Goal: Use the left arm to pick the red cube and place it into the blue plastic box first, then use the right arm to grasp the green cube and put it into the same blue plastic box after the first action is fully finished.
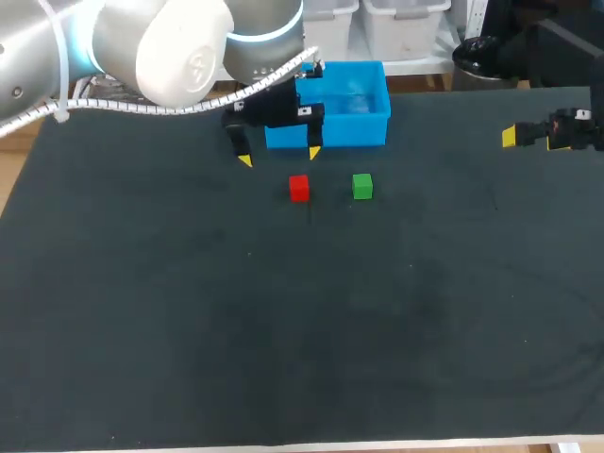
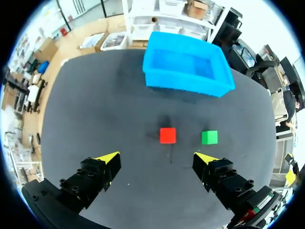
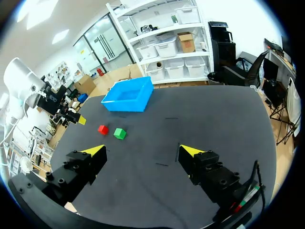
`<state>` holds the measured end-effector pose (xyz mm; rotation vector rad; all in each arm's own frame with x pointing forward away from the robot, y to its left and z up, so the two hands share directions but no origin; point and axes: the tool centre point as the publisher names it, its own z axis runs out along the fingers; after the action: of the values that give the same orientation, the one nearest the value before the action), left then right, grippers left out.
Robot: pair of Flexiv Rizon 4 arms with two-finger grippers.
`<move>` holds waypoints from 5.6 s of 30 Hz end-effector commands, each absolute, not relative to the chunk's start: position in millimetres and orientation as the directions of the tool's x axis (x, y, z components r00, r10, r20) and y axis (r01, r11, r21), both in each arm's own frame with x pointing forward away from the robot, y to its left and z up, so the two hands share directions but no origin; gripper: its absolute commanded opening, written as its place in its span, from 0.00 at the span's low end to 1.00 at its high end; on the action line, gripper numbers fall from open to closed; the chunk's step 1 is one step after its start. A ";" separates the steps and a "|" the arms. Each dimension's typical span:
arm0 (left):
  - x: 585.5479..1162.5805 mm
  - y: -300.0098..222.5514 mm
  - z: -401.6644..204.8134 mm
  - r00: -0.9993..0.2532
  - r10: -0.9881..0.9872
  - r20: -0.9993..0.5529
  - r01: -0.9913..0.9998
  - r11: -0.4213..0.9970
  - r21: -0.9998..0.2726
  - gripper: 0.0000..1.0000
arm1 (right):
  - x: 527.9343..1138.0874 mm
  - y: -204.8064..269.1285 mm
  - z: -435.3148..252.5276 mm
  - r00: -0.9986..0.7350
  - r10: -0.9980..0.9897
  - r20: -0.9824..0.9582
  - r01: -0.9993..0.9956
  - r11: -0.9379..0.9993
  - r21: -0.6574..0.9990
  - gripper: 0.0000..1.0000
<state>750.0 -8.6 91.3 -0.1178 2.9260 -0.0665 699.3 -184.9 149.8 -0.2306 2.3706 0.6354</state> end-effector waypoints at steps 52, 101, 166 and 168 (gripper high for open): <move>781.8 -21.0 -1.3 -0.988 -0.097 -0.121 -0.095 0.995 -0.019 1.00 | 699.7 -184.7 149.8 -0.765 0.001 -0.644 -0.321 0.866 0.382 1.00; 803.1 -21.5 93.5 -0.952 -0.067 -0.299 -0.032 0.992 -0.121 0.00 | 699.7 -184.7 149.8 -0.765 0.001 -0.644 -0.321 0.866 0.382 1.00; 964.3 -36.1 81.2 -0.900 -0.249 -0.357 -0.127 0.935 -0.332 0.30 | 699.7 -184.7 149.8 -0.765 0.001 -0.644 -0.321 0.866 0.382 1.00; 966.7 -36.5 80.3 -0.901 -0.250 -0.355 -0.129 0.934 -0.332 1.00 | 699.7 -184.7 149.8 -0.765 0.001 -0.644 -0.321 0.866 0.382 1.00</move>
<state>950.5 -30.7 82.3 -0.2806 2.6558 -0.4269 699.3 -184.8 149.7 -0.2306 2.3707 0.6353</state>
